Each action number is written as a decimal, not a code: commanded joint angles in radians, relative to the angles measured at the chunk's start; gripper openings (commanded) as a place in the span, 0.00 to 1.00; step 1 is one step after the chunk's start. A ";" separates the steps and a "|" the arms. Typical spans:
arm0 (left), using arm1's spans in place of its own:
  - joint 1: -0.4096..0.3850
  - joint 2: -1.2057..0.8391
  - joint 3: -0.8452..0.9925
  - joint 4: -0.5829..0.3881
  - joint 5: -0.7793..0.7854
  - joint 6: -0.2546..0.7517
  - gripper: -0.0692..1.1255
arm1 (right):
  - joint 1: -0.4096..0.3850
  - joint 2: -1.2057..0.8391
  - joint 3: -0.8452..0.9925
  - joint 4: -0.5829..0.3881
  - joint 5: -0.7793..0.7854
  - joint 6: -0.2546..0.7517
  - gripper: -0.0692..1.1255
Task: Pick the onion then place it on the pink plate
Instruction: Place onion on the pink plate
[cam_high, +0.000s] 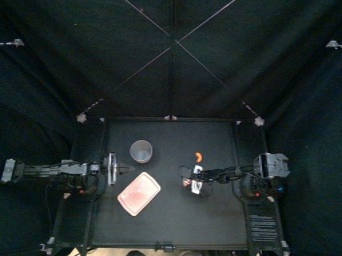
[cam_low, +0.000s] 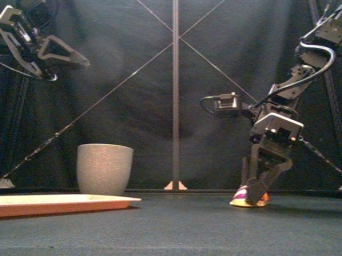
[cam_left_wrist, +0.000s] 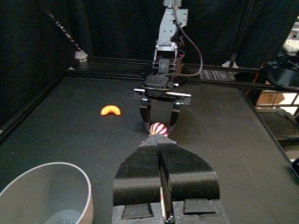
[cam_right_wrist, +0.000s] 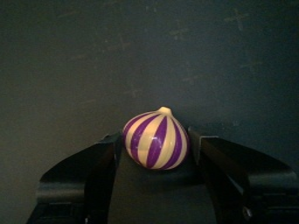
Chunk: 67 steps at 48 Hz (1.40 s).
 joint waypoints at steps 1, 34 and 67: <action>0.003 0.000 -0.012 -0.002 -0.003 -0.002 0.10 | 0.008 -0.014 -0.008 0.002 0.003 0.003 0.74; 0.032 0.000 -0.011 -0.002 -0.003 0.003 0.10 | 0.091 0.064 -0.411 -0.140 0.044 -0.006 0.73; 0.100 0.000 0.018 -0.006 -0.003 0.000 0.10 | 0.133 0.459 -0.919 -0.161 0.166 -0.006 0.73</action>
